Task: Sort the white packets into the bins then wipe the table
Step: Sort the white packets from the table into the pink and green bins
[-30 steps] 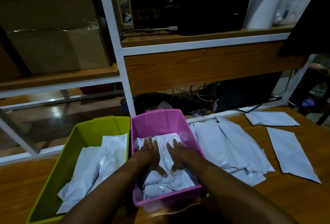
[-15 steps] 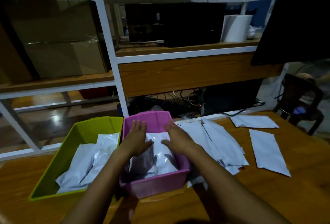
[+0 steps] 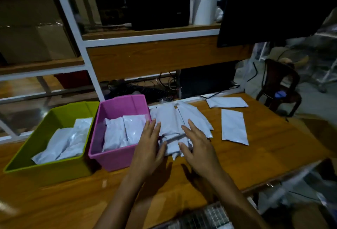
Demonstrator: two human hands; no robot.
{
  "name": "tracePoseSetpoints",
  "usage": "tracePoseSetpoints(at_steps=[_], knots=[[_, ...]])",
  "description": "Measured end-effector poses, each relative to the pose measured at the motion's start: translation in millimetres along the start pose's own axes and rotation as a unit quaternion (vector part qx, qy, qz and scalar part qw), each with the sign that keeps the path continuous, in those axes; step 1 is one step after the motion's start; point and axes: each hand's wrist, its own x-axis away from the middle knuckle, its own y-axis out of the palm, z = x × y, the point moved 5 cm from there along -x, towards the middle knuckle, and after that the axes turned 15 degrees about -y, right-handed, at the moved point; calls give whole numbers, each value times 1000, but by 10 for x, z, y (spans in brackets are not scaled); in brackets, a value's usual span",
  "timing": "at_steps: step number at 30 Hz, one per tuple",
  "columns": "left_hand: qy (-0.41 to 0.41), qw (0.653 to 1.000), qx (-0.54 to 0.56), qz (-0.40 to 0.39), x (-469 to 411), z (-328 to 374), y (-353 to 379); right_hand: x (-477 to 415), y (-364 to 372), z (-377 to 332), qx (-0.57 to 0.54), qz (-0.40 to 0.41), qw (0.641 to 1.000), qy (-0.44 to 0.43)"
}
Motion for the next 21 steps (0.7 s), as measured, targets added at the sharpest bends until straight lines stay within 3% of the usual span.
tracePoseSetpoints(at_steps=[11,17,21], knots=[[-26,999,17,-10,-483,300,475,51,-305,878,19,1,997,76],[-91,996,17,-9,-1159,221,803,-443,-183,1434,-2,-12,996,87],[-173,983,-61,-29,-1598,-9,1146,-833,80,1803,4,-38,995,95]])
